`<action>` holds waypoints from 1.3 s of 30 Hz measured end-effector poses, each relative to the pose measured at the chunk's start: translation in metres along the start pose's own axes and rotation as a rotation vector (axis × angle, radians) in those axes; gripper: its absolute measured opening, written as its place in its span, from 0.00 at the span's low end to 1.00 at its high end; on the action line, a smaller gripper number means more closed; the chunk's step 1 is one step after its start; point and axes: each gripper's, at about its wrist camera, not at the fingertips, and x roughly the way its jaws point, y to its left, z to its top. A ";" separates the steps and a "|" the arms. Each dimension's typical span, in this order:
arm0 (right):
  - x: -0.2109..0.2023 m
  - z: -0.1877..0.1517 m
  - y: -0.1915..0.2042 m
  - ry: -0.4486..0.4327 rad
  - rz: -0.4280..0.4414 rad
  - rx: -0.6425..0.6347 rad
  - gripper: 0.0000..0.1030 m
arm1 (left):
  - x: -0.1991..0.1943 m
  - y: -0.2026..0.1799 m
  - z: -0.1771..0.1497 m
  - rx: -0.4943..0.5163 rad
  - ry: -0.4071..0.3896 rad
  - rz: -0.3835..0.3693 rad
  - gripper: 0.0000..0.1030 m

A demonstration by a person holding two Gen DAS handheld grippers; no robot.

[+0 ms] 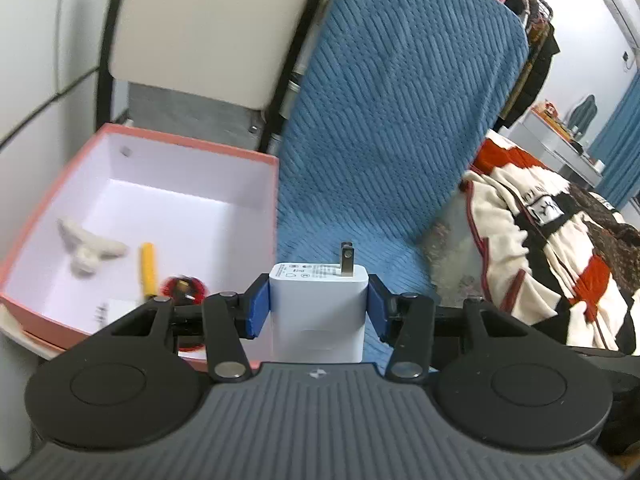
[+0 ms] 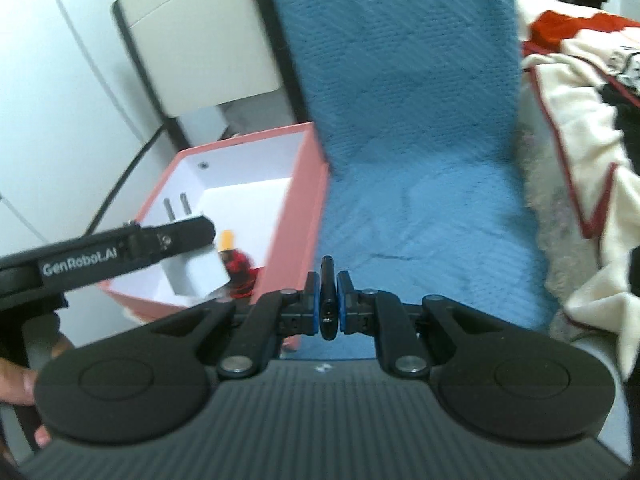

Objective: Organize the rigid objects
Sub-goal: 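Carry the charger and USB stick with both tools over the pink box, then open both grippers to drop the charger and USB stick into the box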

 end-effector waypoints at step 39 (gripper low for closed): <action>0.229 0.033 0.125 0.231 0.075 -0.226 0.13 | 0.129 0.220 0.014 -0.208 0.205 0.179 0.54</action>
